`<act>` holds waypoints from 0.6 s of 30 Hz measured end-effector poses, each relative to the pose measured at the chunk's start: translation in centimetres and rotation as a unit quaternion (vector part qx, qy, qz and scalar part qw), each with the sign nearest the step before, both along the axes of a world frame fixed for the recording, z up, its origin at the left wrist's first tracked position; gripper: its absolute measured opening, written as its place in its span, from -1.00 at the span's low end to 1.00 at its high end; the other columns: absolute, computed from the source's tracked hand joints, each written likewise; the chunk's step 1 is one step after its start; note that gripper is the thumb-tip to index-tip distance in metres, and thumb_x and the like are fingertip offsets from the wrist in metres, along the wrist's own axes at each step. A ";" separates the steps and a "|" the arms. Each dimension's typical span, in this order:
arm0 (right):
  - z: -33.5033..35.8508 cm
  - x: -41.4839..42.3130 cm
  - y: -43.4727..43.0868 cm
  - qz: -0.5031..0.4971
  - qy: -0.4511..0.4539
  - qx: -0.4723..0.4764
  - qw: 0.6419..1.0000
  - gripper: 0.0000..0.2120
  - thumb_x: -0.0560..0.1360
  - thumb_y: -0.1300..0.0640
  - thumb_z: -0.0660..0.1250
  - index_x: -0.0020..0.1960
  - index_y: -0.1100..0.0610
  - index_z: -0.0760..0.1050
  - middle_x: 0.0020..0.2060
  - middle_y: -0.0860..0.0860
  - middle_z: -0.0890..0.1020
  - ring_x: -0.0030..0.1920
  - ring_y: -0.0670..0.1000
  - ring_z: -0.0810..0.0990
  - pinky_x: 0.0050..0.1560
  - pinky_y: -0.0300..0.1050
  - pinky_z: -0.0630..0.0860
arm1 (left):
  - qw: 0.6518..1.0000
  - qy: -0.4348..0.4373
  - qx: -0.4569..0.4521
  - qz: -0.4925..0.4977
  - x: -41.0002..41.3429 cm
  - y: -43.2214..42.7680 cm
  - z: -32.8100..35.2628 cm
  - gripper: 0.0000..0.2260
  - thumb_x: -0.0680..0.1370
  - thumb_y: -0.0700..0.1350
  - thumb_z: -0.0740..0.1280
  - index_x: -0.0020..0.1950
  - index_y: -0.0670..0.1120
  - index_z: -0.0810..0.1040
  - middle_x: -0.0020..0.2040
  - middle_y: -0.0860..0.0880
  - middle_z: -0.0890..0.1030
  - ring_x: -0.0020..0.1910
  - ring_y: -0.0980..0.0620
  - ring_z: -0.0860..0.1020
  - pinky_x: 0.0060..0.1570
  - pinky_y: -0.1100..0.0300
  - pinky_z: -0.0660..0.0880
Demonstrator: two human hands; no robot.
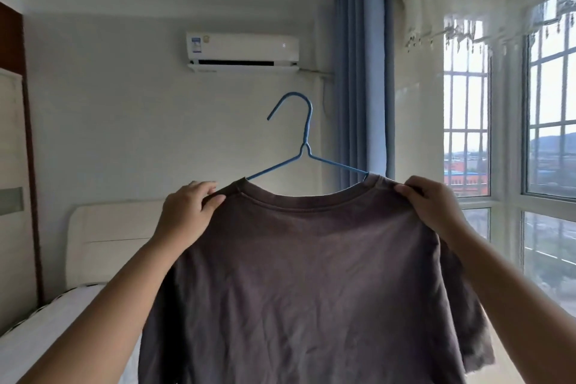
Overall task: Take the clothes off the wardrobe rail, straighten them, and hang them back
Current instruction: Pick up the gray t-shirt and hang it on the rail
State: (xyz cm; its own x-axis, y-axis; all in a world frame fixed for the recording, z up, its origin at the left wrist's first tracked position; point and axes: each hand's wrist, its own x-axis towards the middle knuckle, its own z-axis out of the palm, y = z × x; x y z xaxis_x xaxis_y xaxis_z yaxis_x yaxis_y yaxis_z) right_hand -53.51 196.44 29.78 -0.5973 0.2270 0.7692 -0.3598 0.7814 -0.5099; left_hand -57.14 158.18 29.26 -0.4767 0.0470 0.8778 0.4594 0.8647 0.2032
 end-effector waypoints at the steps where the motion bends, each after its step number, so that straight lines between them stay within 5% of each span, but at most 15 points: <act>1: 0.3 0.2 -0.3 0.000 0.004 0.010 1.000 -0.79 0.49 0.14 0.31 -0.29 0.19 0.48 -0.43 0.05 0.49 -0.30 0.07 0.45 -0.31 -0.26 0.31 | 1.000 -0.018 0.011 -0.013 -0.1 0.4 0.1 -0.74 0.52 -0.05 0.25 0.01 -0.24 0.57 -0.08 -0.22 0.64 -0.05 -0.22 0.59 -0.05 -0.03 0.47; 4: 0.6 0.6 -0.7 -0.009 0.025 0.067 0.997 -0.78 0.50 0.13 0.30 -0.25 0.25 0.51 -0.38 0.11 0.53 -0.29 0.09 0.46 -0.34 -0.13 0.28 | 0.997 -0.069 0.035 -0.019 -0.4 0.3 -0.7 -0.77 0.56 -0.10 0.21 -0.11 -0.27 0.50 -0.24 -0.27 0.60 -0.17 -0.26 0.56 -0.21 0.00 0.39; 9: 0.6 0.3 -1.3 -0.035 0.071 0.207 0.975 -0.73 0.52 0.11 0.26 -0.22 0.31 0.48 -0.32 0.16 0.58 -0.22 0.11 0.47 -0.23 -0.06 0.34 | 0.999 0.014 0.044 0.015 0.2 -0.4 -3.1 -0.72 0.56 -0.08 0.21 -0.07 -0.28 0.57 -0.30 -0.28 0.62 -0.26 -0.30 0.58 -0.28 0.01 0.41; 12: 0.7 -0.1 -1.4 -0.023 0.067 0.193 0.979 -0.73 0.51 0.13 0.27 -0.23 0.33 0.47 -0.34 0.21 0.57 -0.22 0.18 0.51 -0.22 -0.02 0.35 | 0.999 0.034 0.026 0.030 0.5 -0.5 -3.0 -0.61 0.48 0.02 0.12 -0.13 -0.27 0.56 -0.34 -0.27 0.61 -0.32 -0.31 0.57 -0.31 -0.01 0.45; 18: -0.3 -0.9 -1.0 0.027 0.010 0.092 0.995 -0.76 0.49 0.18 0.30 -0.27 0.32 0.48 -0.44 0.15 0.47 -0.33 0.13 0.43 -0.31 -0.14 0.29 | 1.000 0.004 0.003 0.008 0.8 -0.9 -2.6 -0.81 0.56 -0.10 0.23 -0.01 -0.19 0.57 -0.24 -0.22 0.64 -0.19 -0.25 0.58 -0.28 0.10 0.35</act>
